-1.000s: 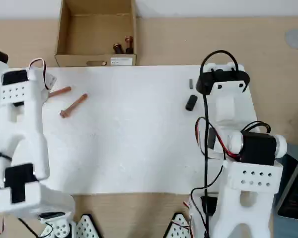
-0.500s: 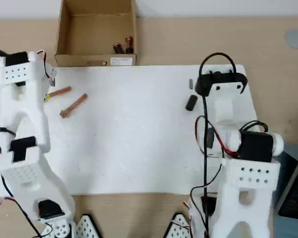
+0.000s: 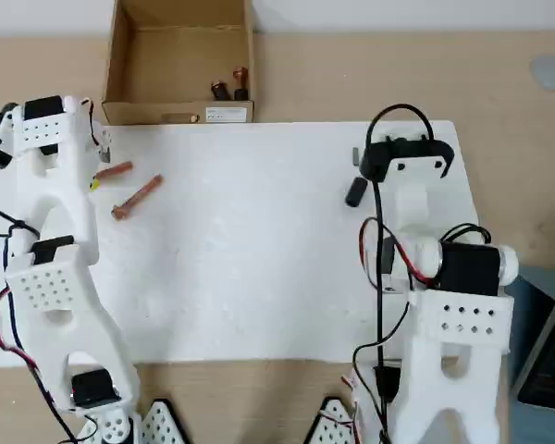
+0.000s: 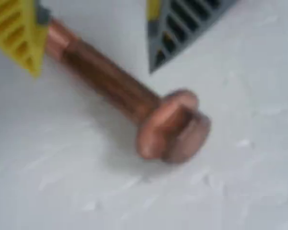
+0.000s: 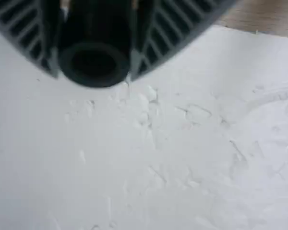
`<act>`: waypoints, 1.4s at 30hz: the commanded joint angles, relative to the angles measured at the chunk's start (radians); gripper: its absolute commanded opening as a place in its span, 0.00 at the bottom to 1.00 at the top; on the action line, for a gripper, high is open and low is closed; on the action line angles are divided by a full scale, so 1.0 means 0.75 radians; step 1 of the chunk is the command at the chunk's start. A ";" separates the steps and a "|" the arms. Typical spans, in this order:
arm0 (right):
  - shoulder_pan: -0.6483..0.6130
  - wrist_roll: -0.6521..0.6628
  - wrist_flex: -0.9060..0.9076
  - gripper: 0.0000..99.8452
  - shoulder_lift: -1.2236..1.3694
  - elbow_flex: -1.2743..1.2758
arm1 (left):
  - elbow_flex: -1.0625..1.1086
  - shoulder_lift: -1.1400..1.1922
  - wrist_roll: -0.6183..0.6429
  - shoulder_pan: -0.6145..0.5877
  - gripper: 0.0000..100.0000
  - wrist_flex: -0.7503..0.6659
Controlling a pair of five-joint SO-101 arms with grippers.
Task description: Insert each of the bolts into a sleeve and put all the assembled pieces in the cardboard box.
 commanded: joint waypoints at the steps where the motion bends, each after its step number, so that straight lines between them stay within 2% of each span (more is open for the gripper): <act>1: 0.017 -0.010 -0.043 0.01 -0.017 0.001 | -0.104 0.021 0.023 -0.010 0.17 0.002; 12: 0.015 -0.006 -0.096 0.01 -0.015 -0.001 | -0.305 0.228 0.041 -0.123 0.16 0.004; 21: 0.015 -0.006 -0.104 0.01 -0.015 -0.001 | -0.366 0.332 0.041 -0.129 0.16 0.100; 27: 0.015 -0.006 -0.104 0.01 -0.015 -0.001 | -0.372 0.371 0.041 -0.133 0.00 0.098; 34: 0.015 -0.006 -0.100 0.01 -0.015 -0.003 | -0.366 0.373 0.033 -0.133 0.00 0.102; 39: 0.015 -0.006 -0.100 0.01 -0.024 -0.013 | -0.385 0.361 -0.010 -0.121 0.00 0.164; 42: 0.015 -0.006 -0.092 0.01 -0.024 -0.052 | -0.528 0.361 -0.065 -0.115 0.00 0.266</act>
